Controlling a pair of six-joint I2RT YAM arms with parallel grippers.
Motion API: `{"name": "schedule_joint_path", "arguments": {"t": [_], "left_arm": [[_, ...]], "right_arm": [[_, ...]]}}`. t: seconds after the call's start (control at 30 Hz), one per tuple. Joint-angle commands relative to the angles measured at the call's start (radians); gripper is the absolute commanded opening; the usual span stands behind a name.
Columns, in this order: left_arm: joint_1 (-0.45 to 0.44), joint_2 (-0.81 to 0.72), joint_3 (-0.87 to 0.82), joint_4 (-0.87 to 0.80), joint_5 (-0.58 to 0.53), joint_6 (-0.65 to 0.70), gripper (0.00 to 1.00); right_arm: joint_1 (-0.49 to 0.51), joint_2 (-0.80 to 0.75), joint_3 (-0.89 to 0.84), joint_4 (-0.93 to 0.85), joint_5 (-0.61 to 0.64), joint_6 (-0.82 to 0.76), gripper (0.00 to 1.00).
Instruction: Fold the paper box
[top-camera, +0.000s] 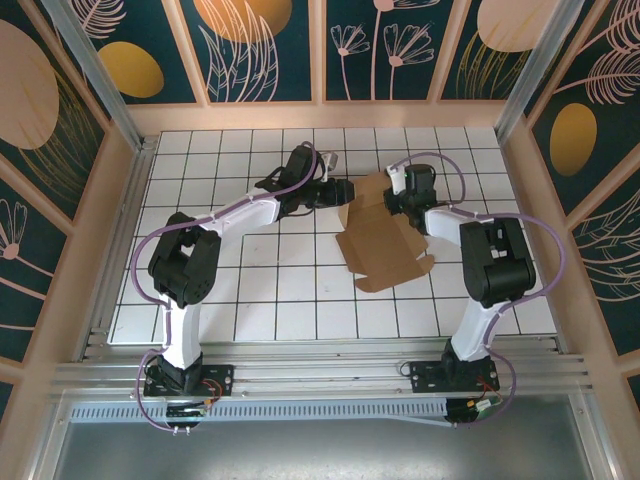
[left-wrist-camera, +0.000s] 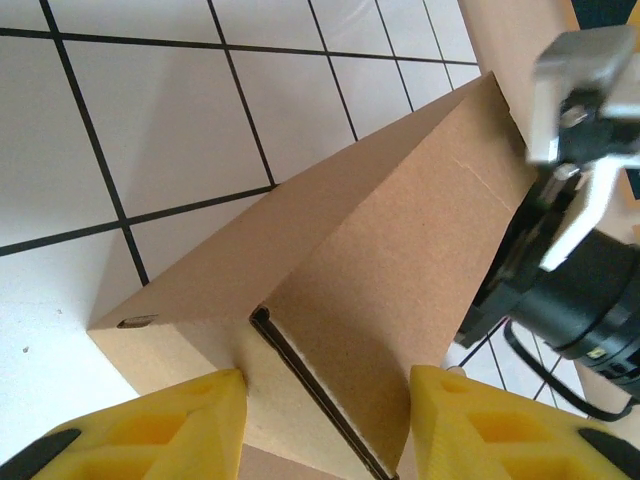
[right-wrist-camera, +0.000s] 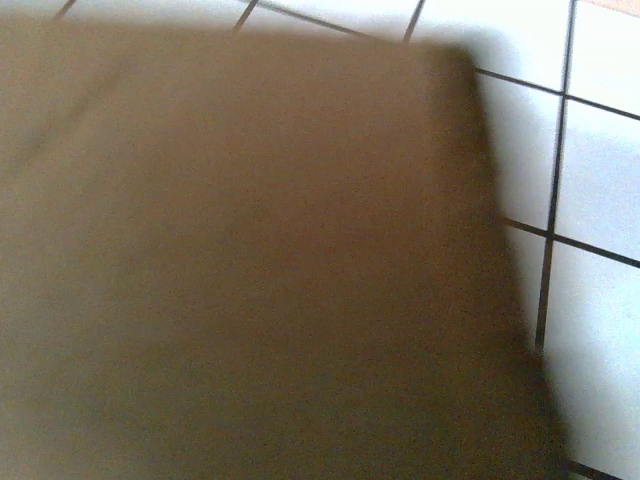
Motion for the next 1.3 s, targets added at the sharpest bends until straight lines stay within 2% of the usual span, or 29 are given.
{"name": "schedule_joint_path", "arguments": {"t": [0.0,0.07,0.17,0.3,0.43,0.47,0.53,0.63,0.9,0.97,1.13,1.27], "left_arm": [[-0.011,0.025,0.001,-0.024,0.035,0.013,0.45],[-0.01,0.025,0.001,-0.025,0.033,0.015,0.45],[-0.01,0.024,-0.002,-0.025,0.031,0.016,0.45],[-0.01,0.021,-0.006,-0.024,0.029,0.013,0.45],[-0.01,0.017,-0.008,-0.026,0.024,0.014,0.45],[-0.01,0.014,-0.008,-0.027,0.023,0.014,0.45],[-0.01,0.009,-0.008,-0.029,0.017,0.016,0.45],[-0.011,-0.004,-0.013,-0.027,0.012,0.014,0.44],[-0.01,-0.025,-0.007,-0.004,0.041,-0.01,0.44],[-0.01,-0.031,-0.003,-0.011,0.03,-0.008,0.44],[-0.01,-0.049,0.0,-0.022,0.016,-0.005,0.44],[-0.009,-0.098,-0.02,-0.024,-0.023,0.008,0.45]], "right_arm": [[0.039,0.061,0.012,-0.095,0.041,-0.041,0.24],[0.041,0.078,0.032,-0.125,0.041,-0.043,0.23],[0.041,0.084,0.033,-0.127,0.037,-0.042,0.11],[0.04,0.073,0.023,-0.111,0.032,-0.036,0.01],[0.04,0.058,0.014,-0.101,0.028,-0.03,0.0],[0.039,0.049,0.006,-0.093,0.028,-0.027,0.02],[0.04,0.027,-0.014,-0.075,0.033,-0.016,0.18],[0.039,-0.018,-0.053,-0.056,0.021,-0.012,0.32],[0.031,-0.133,-0.158,0.022,-0.023,-0.005,0.33],[0.021,-0.136,-0.161,0.038,-0.024,0.003,0.3],[-0.006,-0.116,-0.137,0.057,-0.064,0.023,0.1],[-0.016,-0.123,-0.116,0.028,-0.071,-0.013,0.06]]}}
